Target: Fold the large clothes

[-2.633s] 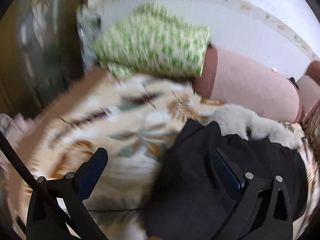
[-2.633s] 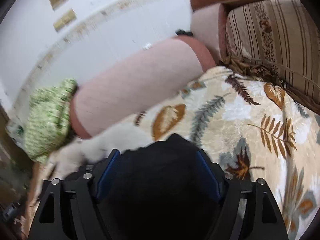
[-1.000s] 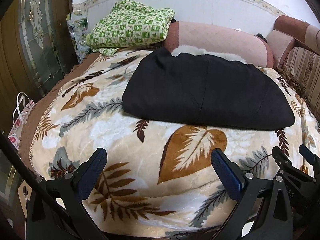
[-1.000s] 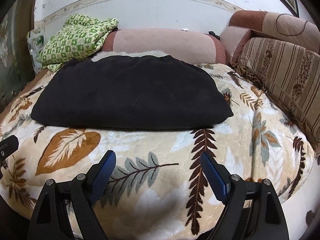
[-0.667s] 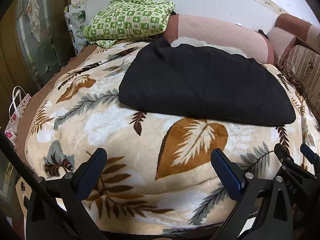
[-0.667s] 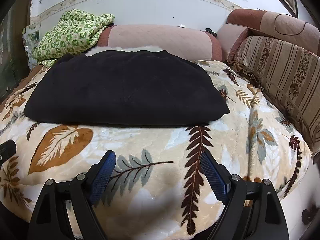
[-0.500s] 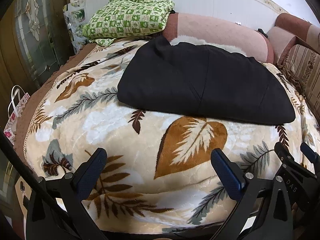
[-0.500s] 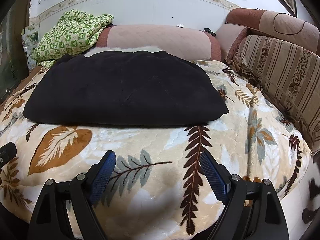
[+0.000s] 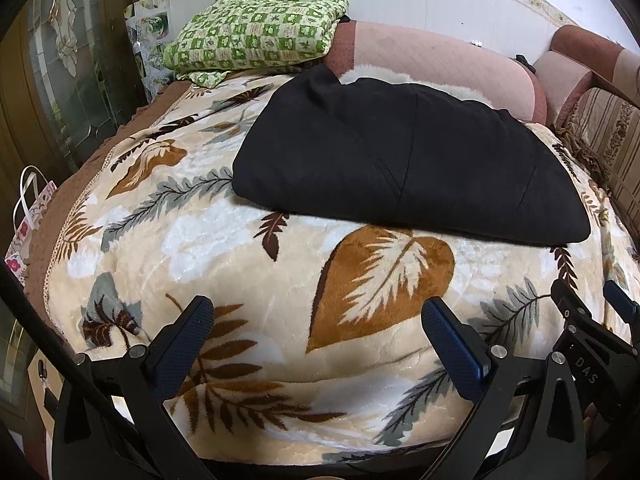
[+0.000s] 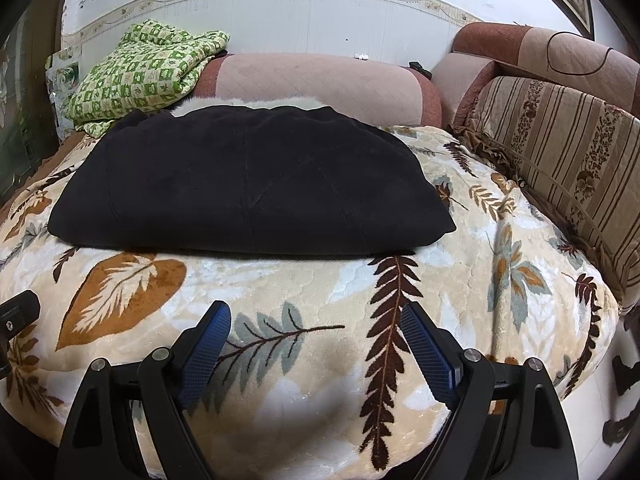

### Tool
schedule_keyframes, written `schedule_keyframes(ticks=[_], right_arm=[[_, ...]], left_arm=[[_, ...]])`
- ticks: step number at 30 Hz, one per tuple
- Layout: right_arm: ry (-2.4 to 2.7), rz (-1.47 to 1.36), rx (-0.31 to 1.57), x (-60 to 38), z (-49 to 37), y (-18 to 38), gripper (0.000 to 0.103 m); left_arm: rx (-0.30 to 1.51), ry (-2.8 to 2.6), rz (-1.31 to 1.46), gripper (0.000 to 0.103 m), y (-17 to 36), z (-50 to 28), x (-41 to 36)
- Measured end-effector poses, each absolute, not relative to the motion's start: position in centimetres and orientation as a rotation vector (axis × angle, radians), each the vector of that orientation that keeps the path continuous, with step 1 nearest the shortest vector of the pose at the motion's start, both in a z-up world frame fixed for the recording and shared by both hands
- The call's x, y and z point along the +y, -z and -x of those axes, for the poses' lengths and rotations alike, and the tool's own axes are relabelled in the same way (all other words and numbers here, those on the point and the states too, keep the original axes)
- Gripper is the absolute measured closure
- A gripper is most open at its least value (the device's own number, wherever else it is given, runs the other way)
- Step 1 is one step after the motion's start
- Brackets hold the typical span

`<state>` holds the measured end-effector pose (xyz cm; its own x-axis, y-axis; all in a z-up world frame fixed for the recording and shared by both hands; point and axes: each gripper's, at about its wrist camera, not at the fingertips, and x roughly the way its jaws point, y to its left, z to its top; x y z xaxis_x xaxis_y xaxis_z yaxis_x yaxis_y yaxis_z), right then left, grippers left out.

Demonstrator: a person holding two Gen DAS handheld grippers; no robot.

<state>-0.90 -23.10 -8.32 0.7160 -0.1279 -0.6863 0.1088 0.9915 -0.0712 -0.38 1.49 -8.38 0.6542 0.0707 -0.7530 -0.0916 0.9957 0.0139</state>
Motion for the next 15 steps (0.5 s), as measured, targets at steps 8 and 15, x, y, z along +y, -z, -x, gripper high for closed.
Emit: schedule_keyframes(ticks=[8,15], right_arm=[[0.13,0.029,0.755,-22.99,0.97,8.36,0.013],[0.137,0.015,0.75,-23.18,0.97,8.39,0.012]], left_arm=[[0.869,-0.091,0.037,0.0,8.94,0.31,1.62],[0.887,-0.091,0.047,0.0,9.32,0.07,1.79]])
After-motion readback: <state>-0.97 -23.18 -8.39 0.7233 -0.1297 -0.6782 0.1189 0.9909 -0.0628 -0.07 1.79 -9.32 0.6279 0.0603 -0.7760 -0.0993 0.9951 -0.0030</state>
